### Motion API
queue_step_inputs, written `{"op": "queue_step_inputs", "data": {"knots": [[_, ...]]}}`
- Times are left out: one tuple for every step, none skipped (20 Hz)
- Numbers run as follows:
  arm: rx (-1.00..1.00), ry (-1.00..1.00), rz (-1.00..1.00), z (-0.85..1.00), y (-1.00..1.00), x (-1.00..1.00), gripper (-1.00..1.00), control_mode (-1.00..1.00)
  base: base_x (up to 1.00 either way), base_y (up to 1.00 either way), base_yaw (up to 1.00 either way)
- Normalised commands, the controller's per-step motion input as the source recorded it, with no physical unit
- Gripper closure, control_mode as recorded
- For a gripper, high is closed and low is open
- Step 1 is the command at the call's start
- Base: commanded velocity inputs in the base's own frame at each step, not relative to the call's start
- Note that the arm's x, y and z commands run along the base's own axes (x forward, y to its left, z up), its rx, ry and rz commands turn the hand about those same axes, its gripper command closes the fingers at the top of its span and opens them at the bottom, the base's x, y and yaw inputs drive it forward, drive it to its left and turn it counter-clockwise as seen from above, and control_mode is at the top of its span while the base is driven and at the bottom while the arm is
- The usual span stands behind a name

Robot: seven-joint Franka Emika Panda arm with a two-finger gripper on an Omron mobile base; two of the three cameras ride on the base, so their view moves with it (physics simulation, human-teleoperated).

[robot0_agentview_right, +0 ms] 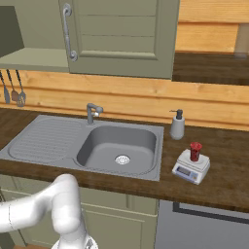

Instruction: Pick the yogurt and place it on the digital scale for weighing, and close the cabinet.

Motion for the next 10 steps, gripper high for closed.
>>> {"op": "queue_step_inputs", "data": {"knots": [[0.00, 0.26, -0.09, 0.27, 0.56, 0.84, -1.00, -1.00, 0.00, 0.00, 0.00], [0.00, 0.26, -0.08, 0.25, 0.49, 0.79, -1.00, -1.00, 0.00, 0.00, 0.00], [0.00, 0.27, -0.07, 0.26, 0.34, 0.85, -1.00, -1.00, 0.00, 0.00, 0.00], [0.00, 0.27, -0.05, 0.27, 0.26, 0.86, -1.00, -1.00, 0.00, 0.00, 0.00], [0.03, 0.25, -0.05, 0.26, 0.01, 0.78, -1.00, -1.00, 0.00, 0.00, 0.00], [0.09, 0.25, -0.07, 0.26, 0.00, 0.79, -1.00, -1.00, 0.00, 0.00, 0.00], [0.12, 0.27, -0.09, 0.31, -0.16, 0.81, -1.00, -1.00, 0.00, 0.00, 0.00], [0.14, 0.26, -0.11, 0.41, -0.46, 0.69, -1.00, -1.00, 0.00, 0.00, 0.00], [0.16, 0.25, -0.12, 0.44, -0.73, 0.66, -1.00, -1.00, 0.00, 0.00, 0.00], [0.22, 0.27, -0.15, 0.49, -1.00, 0.67, -1.00, -1.00, 0.00, 0.00, 0.00]]}}
